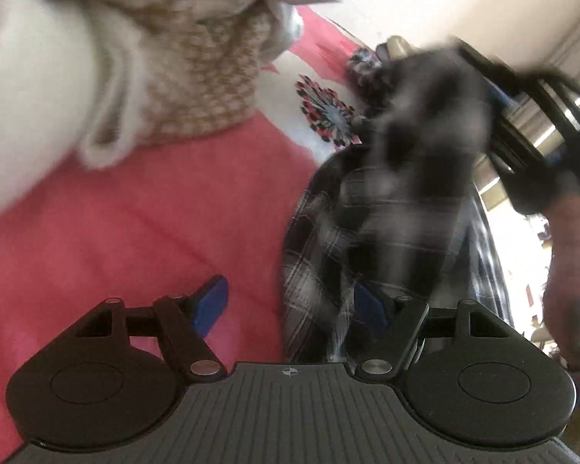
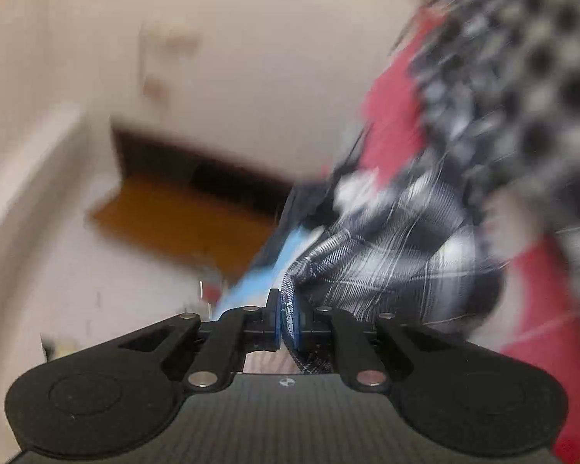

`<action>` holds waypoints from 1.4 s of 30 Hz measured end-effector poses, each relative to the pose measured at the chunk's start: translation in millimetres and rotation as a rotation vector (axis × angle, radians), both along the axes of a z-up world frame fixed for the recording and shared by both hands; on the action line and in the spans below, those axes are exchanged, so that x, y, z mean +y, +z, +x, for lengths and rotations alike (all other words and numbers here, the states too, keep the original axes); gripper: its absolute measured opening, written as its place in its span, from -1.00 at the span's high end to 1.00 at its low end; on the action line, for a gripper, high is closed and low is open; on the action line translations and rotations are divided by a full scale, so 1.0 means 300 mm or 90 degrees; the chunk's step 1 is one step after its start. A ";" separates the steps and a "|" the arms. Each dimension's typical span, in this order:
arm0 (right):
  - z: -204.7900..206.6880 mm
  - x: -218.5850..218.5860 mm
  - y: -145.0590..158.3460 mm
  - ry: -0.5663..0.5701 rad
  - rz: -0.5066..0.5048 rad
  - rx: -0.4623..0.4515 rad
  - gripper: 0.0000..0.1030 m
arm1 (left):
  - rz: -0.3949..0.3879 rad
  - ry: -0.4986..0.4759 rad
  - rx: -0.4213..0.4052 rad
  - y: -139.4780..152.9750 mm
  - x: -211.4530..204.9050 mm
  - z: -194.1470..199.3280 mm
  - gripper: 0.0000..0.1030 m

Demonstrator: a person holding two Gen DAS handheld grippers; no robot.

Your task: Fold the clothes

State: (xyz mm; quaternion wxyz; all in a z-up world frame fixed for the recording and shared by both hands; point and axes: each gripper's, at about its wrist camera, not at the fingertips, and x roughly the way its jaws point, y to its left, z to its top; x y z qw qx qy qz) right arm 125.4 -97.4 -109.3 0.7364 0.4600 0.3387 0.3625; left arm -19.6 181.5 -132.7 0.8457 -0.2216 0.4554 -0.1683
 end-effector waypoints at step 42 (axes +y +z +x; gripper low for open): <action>-0.747 -0.243 -0.119 0.018 -0.298 0.132 0.03 | 0.110 -0.267 -0.063 0.105 -0.271 -0.297 -0.32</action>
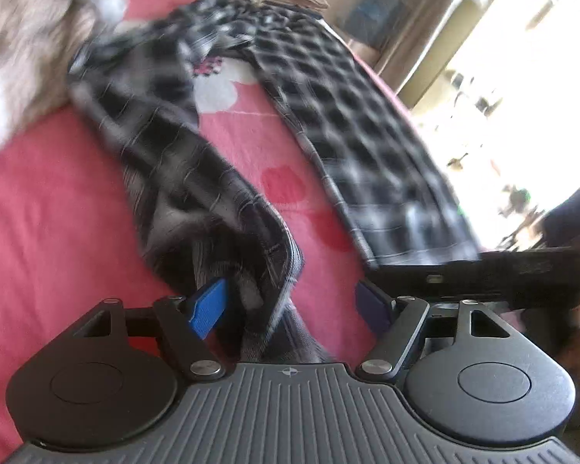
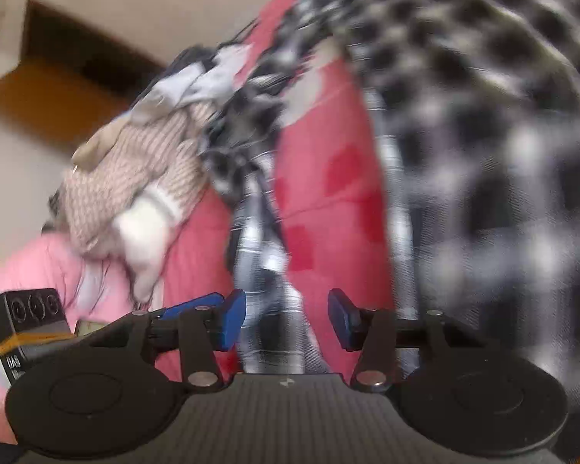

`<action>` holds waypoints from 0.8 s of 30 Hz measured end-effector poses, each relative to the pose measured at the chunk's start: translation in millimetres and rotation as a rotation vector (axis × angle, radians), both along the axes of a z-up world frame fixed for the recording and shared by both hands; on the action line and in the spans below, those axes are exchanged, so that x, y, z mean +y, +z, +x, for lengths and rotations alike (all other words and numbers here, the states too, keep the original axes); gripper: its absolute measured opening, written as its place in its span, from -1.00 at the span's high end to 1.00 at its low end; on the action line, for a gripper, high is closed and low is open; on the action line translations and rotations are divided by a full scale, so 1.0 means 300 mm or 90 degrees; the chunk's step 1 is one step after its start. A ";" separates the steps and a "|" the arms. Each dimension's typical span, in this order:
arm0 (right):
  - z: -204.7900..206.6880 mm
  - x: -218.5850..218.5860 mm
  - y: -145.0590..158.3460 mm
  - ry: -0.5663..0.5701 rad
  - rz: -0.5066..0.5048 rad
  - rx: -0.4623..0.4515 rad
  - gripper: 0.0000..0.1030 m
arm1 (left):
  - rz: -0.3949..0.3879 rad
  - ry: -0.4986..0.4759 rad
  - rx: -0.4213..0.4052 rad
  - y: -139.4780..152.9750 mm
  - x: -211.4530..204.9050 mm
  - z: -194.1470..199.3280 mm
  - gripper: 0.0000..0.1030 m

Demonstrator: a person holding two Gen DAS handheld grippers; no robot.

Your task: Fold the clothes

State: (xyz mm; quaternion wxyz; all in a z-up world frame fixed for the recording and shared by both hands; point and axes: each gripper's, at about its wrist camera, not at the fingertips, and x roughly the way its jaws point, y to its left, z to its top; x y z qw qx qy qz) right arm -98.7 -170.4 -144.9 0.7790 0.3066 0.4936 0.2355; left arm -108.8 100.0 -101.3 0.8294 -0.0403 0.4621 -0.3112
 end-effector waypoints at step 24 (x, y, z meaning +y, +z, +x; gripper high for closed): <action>-0.014 -0.044 -0.013 0.013 -0.009 -0.011 0.02 | 0.106 0.406 0.151 0.047 0.572 -0.194 0.36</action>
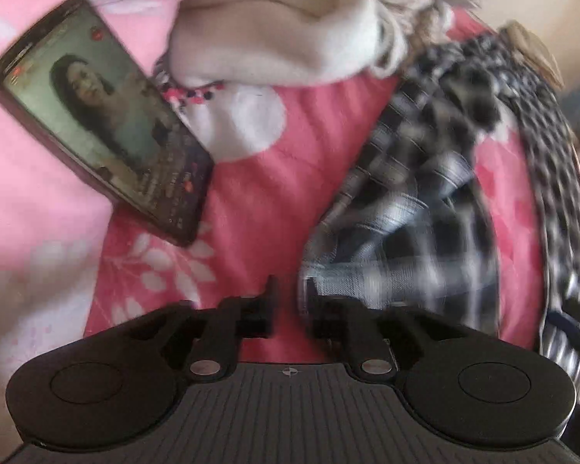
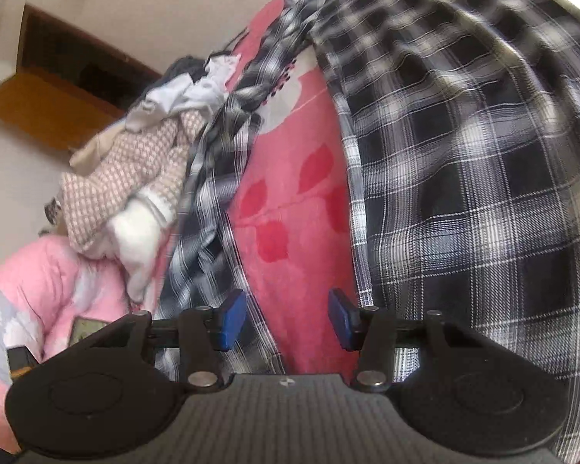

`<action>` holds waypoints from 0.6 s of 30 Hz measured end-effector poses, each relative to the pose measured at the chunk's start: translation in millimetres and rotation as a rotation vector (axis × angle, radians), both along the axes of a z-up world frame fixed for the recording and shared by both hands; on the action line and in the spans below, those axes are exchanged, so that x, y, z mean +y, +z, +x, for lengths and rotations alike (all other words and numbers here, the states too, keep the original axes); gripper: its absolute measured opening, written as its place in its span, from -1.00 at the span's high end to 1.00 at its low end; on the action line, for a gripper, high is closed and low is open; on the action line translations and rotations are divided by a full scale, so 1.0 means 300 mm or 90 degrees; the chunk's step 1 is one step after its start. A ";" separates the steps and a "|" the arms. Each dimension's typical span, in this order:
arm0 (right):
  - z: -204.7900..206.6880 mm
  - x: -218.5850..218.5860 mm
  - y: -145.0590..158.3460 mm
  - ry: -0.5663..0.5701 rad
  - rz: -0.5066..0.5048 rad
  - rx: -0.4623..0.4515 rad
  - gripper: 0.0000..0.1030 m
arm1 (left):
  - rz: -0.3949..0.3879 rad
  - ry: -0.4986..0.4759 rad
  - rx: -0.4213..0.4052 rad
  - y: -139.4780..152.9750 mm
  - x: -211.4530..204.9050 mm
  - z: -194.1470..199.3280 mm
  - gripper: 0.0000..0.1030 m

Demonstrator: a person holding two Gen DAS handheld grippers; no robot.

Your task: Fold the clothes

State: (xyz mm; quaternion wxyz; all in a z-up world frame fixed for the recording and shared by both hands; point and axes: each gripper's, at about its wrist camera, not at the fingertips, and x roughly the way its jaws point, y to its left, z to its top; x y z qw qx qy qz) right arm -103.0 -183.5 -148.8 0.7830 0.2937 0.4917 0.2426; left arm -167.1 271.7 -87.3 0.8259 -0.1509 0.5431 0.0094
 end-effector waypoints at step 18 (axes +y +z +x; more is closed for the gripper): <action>0.041 0.319 -0.038 0.253 -0.151 -0.034 -0.18 | 0.012 -0.133 -0.019 -0.080 -0.161 -0.078 -0.12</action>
